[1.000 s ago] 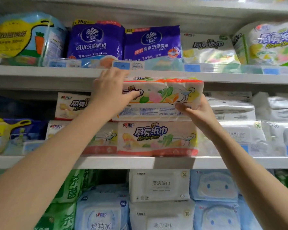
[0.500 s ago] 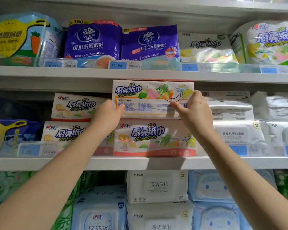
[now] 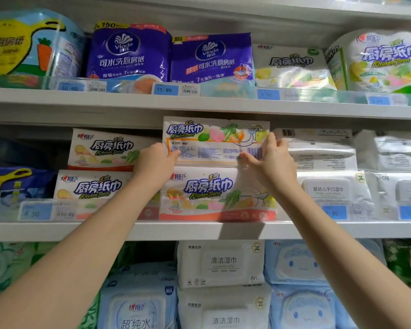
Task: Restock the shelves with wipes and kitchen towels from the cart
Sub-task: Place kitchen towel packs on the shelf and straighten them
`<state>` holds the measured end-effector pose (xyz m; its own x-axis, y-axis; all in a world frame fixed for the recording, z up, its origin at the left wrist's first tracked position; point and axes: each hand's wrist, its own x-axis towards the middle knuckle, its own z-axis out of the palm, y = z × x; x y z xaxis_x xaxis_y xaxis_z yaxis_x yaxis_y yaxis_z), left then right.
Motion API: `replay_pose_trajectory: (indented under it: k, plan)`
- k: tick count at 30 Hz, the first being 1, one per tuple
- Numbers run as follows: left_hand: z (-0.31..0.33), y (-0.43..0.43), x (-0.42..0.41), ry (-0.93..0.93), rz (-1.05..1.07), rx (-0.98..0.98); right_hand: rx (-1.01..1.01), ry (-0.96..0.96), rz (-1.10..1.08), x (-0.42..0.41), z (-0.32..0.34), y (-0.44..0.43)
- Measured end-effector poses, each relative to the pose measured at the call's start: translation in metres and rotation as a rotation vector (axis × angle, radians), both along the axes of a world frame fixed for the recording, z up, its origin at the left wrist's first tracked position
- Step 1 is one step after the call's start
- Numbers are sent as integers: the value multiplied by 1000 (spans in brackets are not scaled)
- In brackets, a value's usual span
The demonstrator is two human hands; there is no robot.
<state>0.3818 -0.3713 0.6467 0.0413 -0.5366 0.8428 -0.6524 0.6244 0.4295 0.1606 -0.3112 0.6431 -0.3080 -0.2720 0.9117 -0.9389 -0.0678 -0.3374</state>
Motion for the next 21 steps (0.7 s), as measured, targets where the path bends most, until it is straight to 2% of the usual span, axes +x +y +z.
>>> replay_pose_trajectory:
  k: [3,7,14,21]
  plan:
    - [-2,-1,2,-22,-19,2,-22,2,13,-1,-6,-5]
    - [-9,2,1,-28,-40,5,-14,43,-89,-1,-13,-6]
    - [-13,5,-2,-44,6,-29,-66,79,-42,8,-33,-3]
    - [-17,0,0,-40,-85,13,-46,105,-32,11,-44,2]
